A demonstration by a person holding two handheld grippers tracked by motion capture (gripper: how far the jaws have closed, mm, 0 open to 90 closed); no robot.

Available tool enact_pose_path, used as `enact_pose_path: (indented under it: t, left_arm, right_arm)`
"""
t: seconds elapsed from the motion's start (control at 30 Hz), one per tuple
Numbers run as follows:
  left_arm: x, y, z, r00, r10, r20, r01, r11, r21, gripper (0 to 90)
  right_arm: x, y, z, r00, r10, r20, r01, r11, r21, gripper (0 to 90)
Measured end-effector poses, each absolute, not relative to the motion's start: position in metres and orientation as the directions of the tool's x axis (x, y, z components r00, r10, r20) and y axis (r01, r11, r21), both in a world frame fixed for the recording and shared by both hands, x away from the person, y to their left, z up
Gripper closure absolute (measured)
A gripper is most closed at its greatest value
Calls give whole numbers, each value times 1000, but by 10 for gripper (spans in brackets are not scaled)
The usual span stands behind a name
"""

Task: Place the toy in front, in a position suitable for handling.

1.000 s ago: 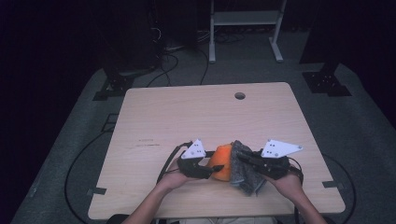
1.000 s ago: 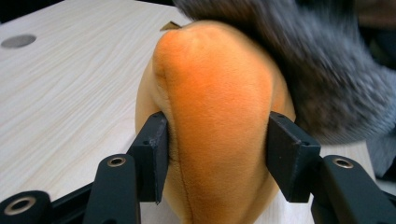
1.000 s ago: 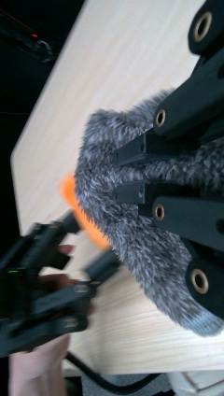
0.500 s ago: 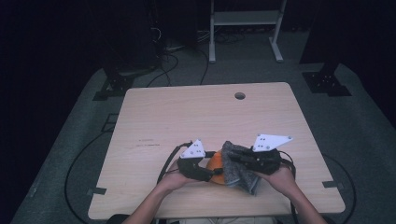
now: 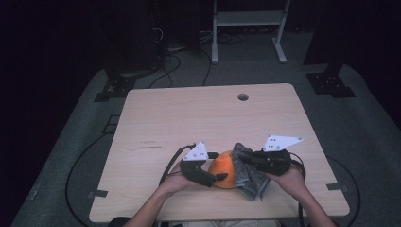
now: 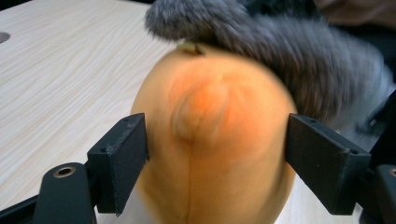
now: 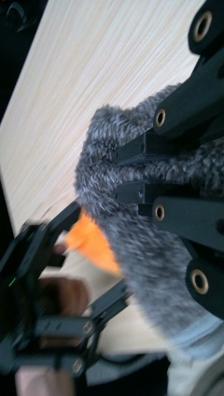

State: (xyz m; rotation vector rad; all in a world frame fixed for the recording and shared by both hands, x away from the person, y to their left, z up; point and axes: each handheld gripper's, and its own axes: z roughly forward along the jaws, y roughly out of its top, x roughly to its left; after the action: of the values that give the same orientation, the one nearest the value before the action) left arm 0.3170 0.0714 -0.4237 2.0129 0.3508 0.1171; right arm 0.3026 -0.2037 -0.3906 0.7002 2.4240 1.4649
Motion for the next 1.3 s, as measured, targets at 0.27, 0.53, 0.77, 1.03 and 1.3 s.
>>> enact_pose_path:
  t: [0.27,0.53,0.77,1.03,1.3]
  left_arm:
    - [310,78,-425,965,254,65,64,-470,881,449]
    - [308,78,-427,975,207,78,29,-472,881,436]
    - [308,86,-430,981,182,74,24,-486,873,434]
    - [309,92,-433,985,165,58,32,-498,867,432]
    - [310,95,-434,989,141,43,34,-502,864,424]
  right_arm:
    - [312,-212,-399,-848,527,58,307,399,864,817]
    - [312,-239,-419,-818,563,118,361,342,868,817]
    - [314,-231,-416,-846,518,130,326,308,894,816]
    - [319,-243,-442,-791,578,199,435,303,848,815]
    - [319,-243,-442,-799,557,226,434,275,858,815]
